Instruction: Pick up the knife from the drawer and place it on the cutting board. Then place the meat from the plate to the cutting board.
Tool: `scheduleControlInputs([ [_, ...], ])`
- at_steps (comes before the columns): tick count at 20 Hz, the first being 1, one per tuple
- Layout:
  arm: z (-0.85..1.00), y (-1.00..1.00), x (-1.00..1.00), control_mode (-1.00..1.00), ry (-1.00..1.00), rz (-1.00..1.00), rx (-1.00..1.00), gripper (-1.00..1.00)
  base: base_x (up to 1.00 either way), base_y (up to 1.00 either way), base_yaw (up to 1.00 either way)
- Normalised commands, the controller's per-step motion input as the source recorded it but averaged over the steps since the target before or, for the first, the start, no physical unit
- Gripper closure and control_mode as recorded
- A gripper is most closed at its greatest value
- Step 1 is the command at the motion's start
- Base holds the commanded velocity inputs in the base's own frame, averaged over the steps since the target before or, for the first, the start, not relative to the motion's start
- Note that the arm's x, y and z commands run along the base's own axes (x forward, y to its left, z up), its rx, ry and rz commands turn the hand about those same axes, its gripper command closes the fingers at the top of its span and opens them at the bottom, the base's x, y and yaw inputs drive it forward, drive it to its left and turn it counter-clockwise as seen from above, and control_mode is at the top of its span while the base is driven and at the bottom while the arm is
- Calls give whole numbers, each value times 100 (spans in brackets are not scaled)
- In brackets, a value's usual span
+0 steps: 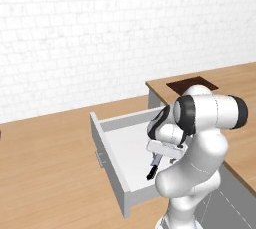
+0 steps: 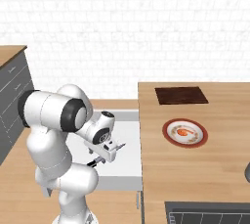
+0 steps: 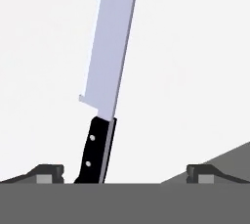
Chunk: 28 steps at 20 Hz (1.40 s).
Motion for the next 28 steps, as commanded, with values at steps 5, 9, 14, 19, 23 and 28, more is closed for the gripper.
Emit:
scheduleControlInputs([
  [5,-42,27,17,-100,0,-3,-3,-100,0,0,0],
  [9,-43,10,8,-100,1,-1,-2,-100,0,0,0],
  [14,-40,0,3,-100,5,0,-3,-100,0,0,0],
  [19,-25,1,4,-100,2,0,-2,-100,0,0,0],
  [23,-16,3,0,-100,0,0,0,-100,0,0,0],
  [28,-14,6,0,-100,0,0,0,100,0,0,0],
])
